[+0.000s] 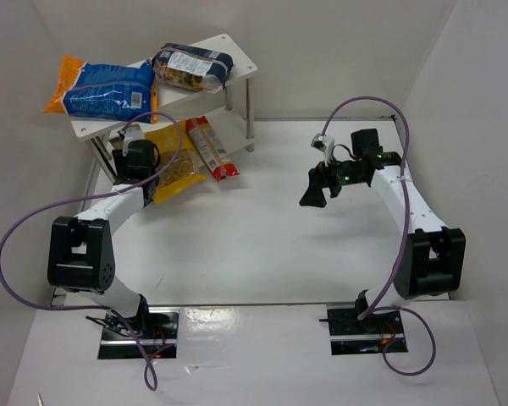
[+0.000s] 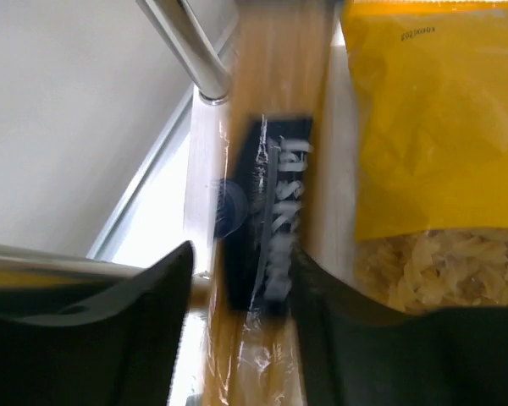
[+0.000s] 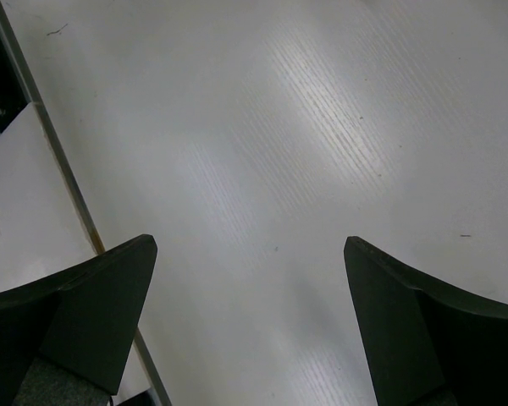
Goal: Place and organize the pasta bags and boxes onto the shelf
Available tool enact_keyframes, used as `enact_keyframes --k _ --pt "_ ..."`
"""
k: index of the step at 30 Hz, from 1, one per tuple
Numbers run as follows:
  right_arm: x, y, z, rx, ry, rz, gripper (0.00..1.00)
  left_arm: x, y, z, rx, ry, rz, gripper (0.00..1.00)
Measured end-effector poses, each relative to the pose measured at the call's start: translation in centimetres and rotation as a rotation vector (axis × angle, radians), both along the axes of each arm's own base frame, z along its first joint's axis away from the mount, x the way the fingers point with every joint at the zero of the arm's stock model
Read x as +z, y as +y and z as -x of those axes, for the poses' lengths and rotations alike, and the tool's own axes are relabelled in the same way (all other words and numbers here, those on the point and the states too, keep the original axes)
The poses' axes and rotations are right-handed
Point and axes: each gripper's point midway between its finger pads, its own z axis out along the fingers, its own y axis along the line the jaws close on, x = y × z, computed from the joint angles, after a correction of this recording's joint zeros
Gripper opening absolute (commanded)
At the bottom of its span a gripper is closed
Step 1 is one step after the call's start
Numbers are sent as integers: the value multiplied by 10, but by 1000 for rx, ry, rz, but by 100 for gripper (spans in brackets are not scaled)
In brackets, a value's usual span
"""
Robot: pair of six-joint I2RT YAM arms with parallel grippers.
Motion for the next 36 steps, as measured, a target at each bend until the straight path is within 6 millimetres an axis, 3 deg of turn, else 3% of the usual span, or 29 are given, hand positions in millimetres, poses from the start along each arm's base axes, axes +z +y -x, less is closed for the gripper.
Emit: enact_keyframes --k 7,17,20,26,32,36 --pt "0 1 5 21 7 -6 100 3 0 -3 -8 -12 -6 82" --pt "-1 1 8 34 10 -4 100 3 -9 -1 -39 22 9 91" --pt "-1 1 8 36 10 -6 100 12 -17 5 -71 36 -8 95" --pt "1 2 10 38 8 -9 100 52 -53 31 -221 15 6 100" --pt "20 4 14 21 -48 -4 100 111 -106 79 -588 -54 56 100" --pt "45 -1 14 -56 -132 17 100 117 -132 109 -790 -30 80 100"
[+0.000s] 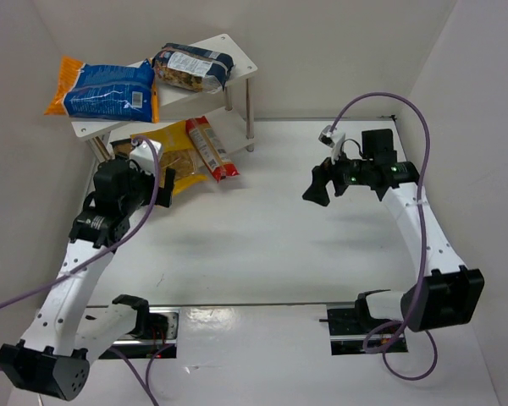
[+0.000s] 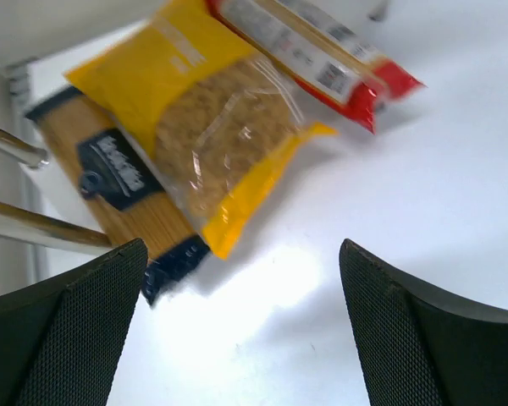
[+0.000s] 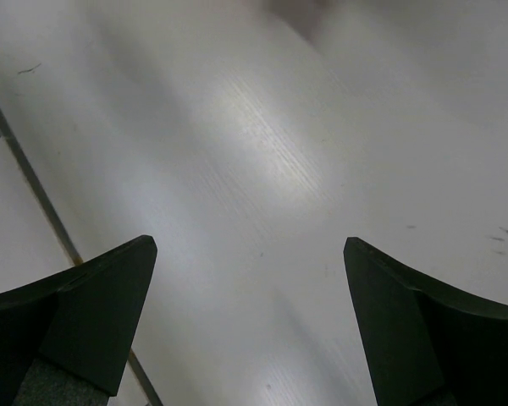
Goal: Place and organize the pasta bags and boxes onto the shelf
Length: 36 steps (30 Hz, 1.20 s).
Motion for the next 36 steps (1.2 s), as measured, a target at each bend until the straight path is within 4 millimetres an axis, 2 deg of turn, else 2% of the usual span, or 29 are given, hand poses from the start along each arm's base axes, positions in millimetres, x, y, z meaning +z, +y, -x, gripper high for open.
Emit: enact_keyframes --k 3,7,12,15,17,21,23,27,36 --pt "14 -11 -4 -106 -64 29 100 -11 0 20 -44 54 23 100" --pt "18 -32 -10 -268 -93 86 100 -15 33 43 72 59 27 100" --pt "-2 -67 -22 -504 -47 190 100 -3 81 63 271 -1 45 100" --pt "-13 -88 -31 -635 -9 237 100 -7 98 70 345 -3 46 100" --pt "-25 -105 -36 -713 14 254 100 -15 101 70 357 17 50 100" --pt "-60 -143 -35 -850 113 313 100 -30 100 67 338 65 64 100" --pt "-71 -151 -31 -878 143 340 100 -36 98 64 315 90 74 100" --pt "-73 -157 -31 -906 138 363 100 -45 97 63 293 127 83 100" --pt "-72 -164 -33 -934 125 386 100 -46 93 64 267 132 88 100"
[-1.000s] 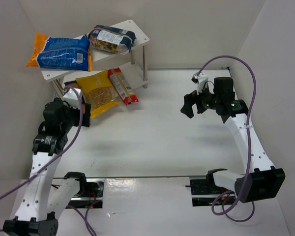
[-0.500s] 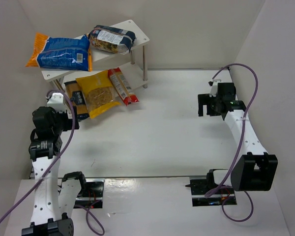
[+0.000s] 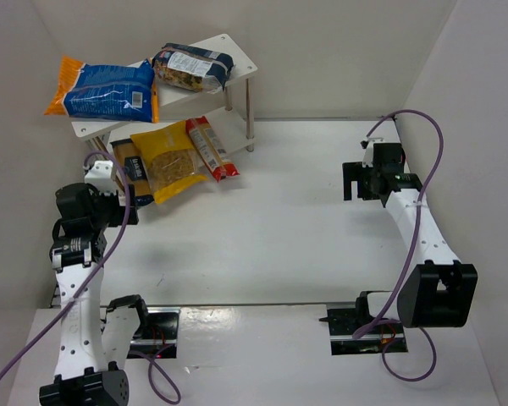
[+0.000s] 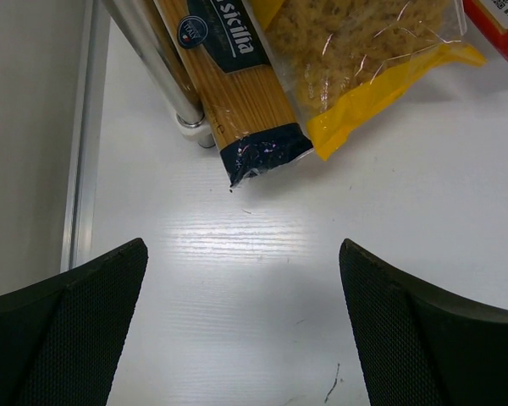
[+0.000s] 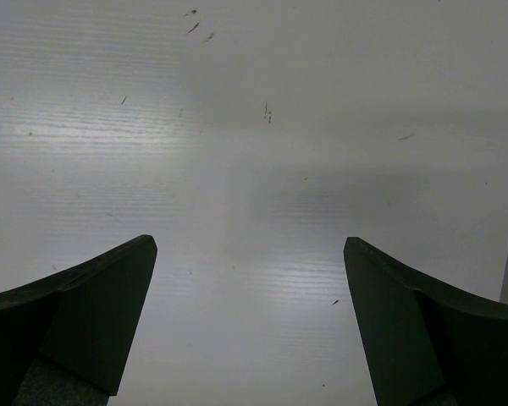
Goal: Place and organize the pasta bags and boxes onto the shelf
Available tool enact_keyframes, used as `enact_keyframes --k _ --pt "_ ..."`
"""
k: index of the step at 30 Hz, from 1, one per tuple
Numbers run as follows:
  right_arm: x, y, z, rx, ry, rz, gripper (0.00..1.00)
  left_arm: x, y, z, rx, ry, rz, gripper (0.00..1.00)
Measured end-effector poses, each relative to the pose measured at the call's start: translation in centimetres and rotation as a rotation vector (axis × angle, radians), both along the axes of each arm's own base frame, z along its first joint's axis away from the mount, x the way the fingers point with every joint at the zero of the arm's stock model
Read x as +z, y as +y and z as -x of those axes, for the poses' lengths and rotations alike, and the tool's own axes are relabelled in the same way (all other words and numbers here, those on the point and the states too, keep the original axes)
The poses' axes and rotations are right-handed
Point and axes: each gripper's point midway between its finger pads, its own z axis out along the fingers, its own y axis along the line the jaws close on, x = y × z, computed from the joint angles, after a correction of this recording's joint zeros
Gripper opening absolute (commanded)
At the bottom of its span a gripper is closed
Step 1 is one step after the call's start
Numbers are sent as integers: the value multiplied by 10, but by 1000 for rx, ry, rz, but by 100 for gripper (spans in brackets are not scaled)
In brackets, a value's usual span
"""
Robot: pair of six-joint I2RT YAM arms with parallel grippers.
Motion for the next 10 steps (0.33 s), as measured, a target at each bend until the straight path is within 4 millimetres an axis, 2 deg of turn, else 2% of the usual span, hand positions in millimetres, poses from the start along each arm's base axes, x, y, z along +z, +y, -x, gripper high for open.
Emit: enact_keyframes --k 10 --pt "0 0 0 3 0 1 100 0 -3 0 -13 -2 7 100"
